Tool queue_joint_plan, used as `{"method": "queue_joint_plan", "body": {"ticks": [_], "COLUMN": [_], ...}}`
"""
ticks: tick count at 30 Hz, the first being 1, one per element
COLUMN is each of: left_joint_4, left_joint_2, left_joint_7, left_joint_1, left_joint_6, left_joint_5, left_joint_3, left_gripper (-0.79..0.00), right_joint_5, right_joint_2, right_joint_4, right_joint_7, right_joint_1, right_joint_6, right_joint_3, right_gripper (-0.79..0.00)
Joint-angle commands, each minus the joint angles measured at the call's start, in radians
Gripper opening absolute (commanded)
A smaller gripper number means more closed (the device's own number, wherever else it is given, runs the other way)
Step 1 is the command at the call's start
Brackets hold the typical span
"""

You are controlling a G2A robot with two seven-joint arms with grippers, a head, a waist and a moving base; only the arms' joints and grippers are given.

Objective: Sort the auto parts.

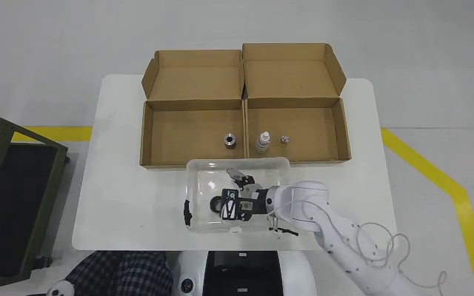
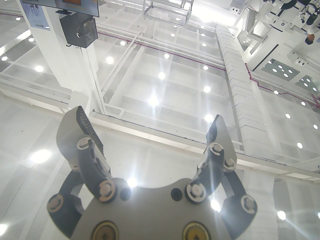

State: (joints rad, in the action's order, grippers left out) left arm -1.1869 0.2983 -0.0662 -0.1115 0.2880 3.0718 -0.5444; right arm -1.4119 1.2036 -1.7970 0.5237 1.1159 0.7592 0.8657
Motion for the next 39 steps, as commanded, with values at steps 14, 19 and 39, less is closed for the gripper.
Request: {"method": "queue_joint_plan", "body": {"ticks": [14, 19, 39], "left_joint_4": [0.0, 0.0, 0.0], "left_joint_2": [0.0, 0.0, 0.0], "left_joint_7": [0.0, 0.0, 0.0], "left_joint_1": [0.0, 0.0, 0.0], "left_joint_6": [0.0, 0.0, 0.0], "left_joint_5": [0.0, 0.0, 0.0], "left_joint_3": [0.0, 0.0, 0.0], "left_gripper": [0.0, 0.0, 0.0], "right_joint_5": [0.049, 0.069, 0.167], "right_joint_2": [0.031, 0.041, 0.054], "right_joint_4": [0.104, 0.138, 0.196], "right_joint_7": [0.037, 0.041, 0.013], "right_joint_1": [-0.088, -0.114, -0.159], "right_joint_6": [0.003, 0.003, 0.067], "right_joint_3": [-0.098, -0.12, -0.138], "right_gripper": [0.0, -0.108, -0.785]}}
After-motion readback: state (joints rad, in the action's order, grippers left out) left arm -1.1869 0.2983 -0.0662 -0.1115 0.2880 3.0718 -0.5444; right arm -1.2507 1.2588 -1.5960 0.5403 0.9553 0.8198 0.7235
